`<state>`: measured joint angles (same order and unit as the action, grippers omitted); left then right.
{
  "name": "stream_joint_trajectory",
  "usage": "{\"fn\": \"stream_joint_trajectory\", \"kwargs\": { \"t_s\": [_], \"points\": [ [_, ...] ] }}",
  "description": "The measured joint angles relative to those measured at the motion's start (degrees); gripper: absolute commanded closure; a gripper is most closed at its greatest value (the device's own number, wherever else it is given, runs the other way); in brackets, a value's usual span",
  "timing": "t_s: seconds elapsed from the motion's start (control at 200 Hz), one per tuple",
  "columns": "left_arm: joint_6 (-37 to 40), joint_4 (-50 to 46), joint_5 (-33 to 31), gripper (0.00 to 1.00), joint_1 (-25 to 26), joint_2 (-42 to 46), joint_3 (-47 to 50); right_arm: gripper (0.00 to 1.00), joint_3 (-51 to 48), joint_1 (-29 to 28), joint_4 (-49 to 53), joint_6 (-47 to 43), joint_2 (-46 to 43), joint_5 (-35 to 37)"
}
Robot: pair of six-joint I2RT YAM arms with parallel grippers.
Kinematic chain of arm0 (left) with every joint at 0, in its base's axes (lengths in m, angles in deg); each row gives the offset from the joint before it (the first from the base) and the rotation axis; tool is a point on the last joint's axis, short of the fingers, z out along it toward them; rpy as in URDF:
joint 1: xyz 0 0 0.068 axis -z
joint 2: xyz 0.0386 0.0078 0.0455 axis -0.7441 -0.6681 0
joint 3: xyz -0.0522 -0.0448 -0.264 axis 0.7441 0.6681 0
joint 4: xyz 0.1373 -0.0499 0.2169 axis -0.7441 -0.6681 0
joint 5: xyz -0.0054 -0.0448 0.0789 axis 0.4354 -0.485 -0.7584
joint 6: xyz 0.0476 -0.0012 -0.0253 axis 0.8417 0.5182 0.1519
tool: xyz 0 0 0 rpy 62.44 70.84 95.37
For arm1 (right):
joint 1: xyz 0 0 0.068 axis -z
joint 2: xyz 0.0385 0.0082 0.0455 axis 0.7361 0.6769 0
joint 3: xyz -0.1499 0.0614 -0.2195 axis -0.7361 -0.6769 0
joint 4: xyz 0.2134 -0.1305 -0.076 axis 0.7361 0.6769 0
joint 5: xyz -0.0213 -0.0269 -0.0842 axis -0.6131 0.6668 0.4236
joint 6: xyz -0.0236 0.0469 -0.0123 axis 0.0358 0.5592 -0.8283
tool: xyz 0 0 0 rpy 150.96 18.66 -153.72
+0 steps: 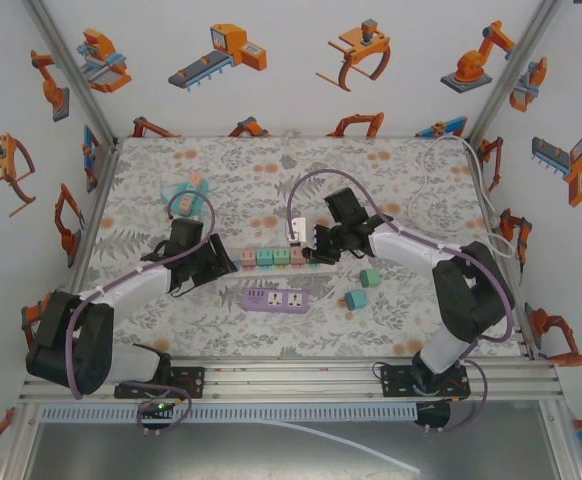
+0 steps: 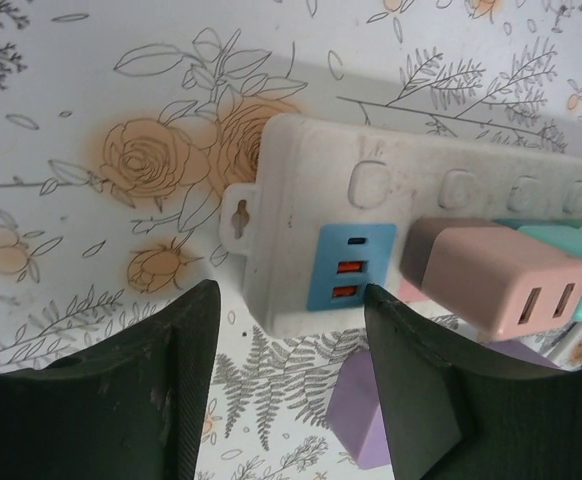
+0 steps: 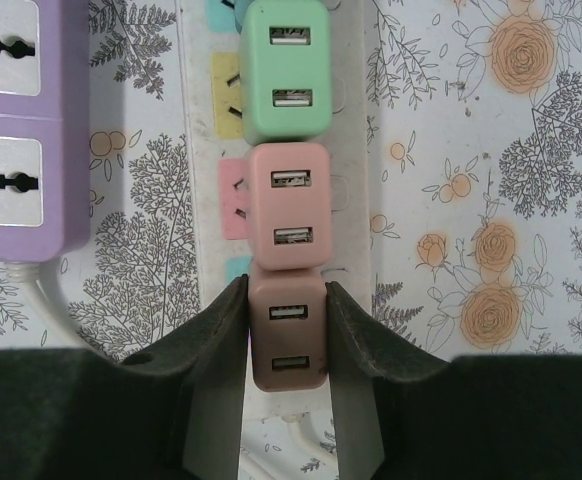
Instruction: Pull the plug off the socket
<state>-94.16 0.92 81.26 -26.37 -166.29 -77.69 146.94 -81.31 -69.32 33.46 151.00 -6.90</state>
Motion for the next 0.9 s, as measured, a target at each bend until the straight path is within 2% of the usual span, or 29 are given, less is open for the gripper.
{"fn": "stream_joint_trajectory", "kwargs": {
  "t_s": [0.486, 0.896],
  "points": [
    [0.31, 1.07, -0.48, 0.44, 0.13, -1.57, -0.87, 0.85, 3.34, 0.07, 4.87, 1.40, 0.52, -1.73],
    [0.63, -0.83, -2.36, 0.44, 0.83, -0.68, -1.27, 0.86, 4.57, 0.46, 5.90, 4.11, 0.76, -2.38]
  ]
}}
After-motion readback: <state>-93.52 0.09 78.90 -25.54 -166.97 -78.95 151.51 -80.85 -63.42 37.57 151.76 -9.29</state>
